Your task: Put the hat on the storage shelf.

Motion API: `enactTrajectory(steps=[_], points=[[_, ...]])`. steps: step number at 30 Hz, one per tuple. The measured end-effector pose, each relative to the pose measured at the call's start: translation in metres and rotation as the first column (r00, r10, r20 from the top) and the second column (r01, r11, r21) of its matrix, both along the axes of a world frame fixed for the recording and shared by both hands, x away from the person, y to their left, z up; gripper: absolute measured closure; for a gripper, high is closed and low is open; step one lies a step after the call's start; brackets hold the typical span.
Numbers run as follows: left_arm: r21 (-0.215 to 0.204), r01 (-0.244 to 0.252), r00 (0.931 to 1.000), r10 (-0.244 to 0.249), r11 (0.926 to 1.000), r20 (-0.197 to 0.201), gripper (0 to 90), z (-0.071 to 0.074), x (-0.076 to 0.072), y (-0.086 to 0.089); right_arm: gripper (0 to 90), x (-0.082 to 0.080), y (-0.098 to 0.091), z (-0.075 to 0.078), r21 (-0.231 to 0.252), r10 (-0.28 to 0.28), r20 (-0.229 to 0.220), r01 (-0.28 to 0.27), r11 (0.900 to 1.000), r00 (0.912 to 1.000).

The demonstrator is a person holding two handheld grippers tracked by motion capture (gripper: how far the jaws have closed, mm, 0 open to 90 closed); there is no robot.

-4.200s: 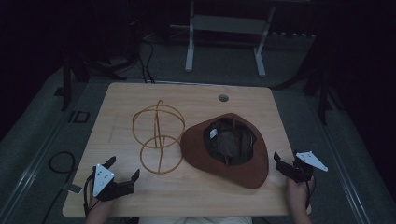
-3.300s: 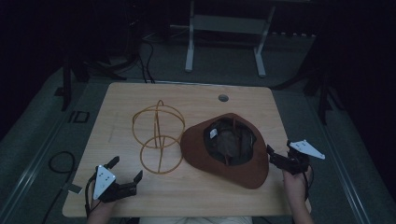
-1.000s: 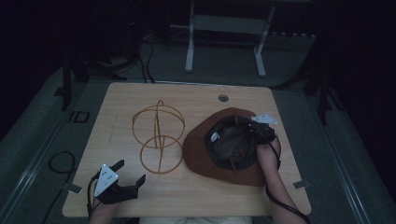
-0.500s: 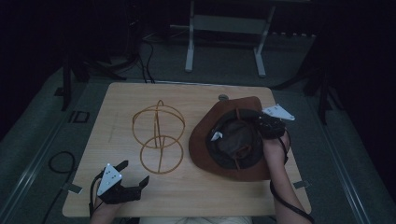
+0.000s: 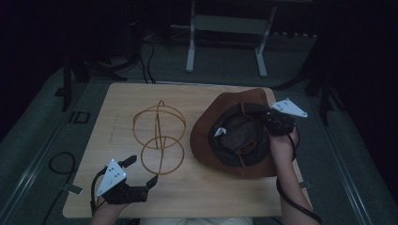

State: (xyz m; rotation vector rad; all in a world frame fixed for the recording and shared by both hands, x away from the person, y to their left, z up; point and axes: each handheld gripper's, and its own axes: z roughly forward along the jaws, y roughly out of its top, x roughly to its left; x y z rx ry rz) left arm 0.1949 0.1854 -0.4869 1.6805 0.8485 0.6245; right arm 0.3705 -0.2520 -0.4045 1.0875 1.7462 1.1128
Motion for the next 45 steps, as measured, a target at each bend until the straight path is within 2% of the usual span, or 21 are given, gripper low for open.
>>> enactTrajectory(steps=[5,11,14,18,21,25,31,34,37,43,44,45], points=[[-0.001,0.029,0.9988,-0.028,0.9996,0.039,5.8,0.029,0.0,-0.008,84.2,-0.003,-0.002,0.008,0.001,0.007,0.012,-0.007,1.0,0.9999],[0.015,0.052,0.996,-0.053,0.9985,0.072,6.5,0.06,0.008,-0.017,84.2,-0.006,-0.005,0.012,-0.003,0.014,0.02,-0.014,0.9999,0.9997],[0.006,0.062,0.9955,-0.062,0.998,0.071,6.5,0.073,0.015,-0.021,84.2,-0.008,-0.006,0.014,-0.004,0.016,0.019,-0.016,0.9999,0.9997],[0.048,0.059,0.9955,-0.062,0.9971,0.071,6.5,0.088,0.026,-0.034,84.2,-0.009,-0.008,0.014,-0.003,0.013,0.019,-0.013,0.9999,0.9997],[0.055,0.064,0.9959,-0.067,0.9964,0.06,6.5,0.096,0.035,-0.044,84.2,-0.01,-0.009,0.015,-0.007,0.013,0.024,-0.012,0.9999,0.9996],[0.075,0.068,0.9954,-0.073,0.9948,0.062,6.5,0.103,0.046,-0.056,84.2,-0.011,-0.009,0.016,-0.009,0.017,0.025,-0.016,0.9998,0.9995],[0.086,0.093,0.9947,-0.096,0.9919,0.036,6.5,0.11,0.064,-0.078,84.2,-0.013,-0.008,0.017,-0.009,0.021,0.032,-0.02,0.9997,0.9993],[0.109,0.102,0.9933,-0.107,0.9887,0.042,6.5,0.115,0.072,-0.093,84.2,-0.015,-0.008,0.018,-0.007,0.024,0.036,-0.024,0.9997,0.9991],[0.11,0.104,0.9931,-0.109,0.9885,0.043,6.5,0.118,0.08,-0.105,84.2,-0.016,-0.008,0.019,-0.003,0.027,0.039,-0.027,0.9996,0.9989],[0.147,0.104,0.9928,-0.111,0.9836,0.045,6.5,0.118,0.099,-0.132,84.2,-0.018,-0.007,0.017,-0.002,0.036,0.037,-0.036,0.9994,0.9987],[0.147,0.104,0.9928,-0.111,0.9836,0.045,6.5,0.118,0.099,-0.132,84.2,-0.018,-0.007,0.017,-0.002,0.036,0.037,-0.036,0.9994,0.9987],[0.162,0.102,0.9929,-0.111,0.9815,0.045,6.5,0.118,0.105,-0.141,84.3,-0.018,-0.007,0.017,-0.003,0.037,0.037,-0.036,0.9993,0.9986]])
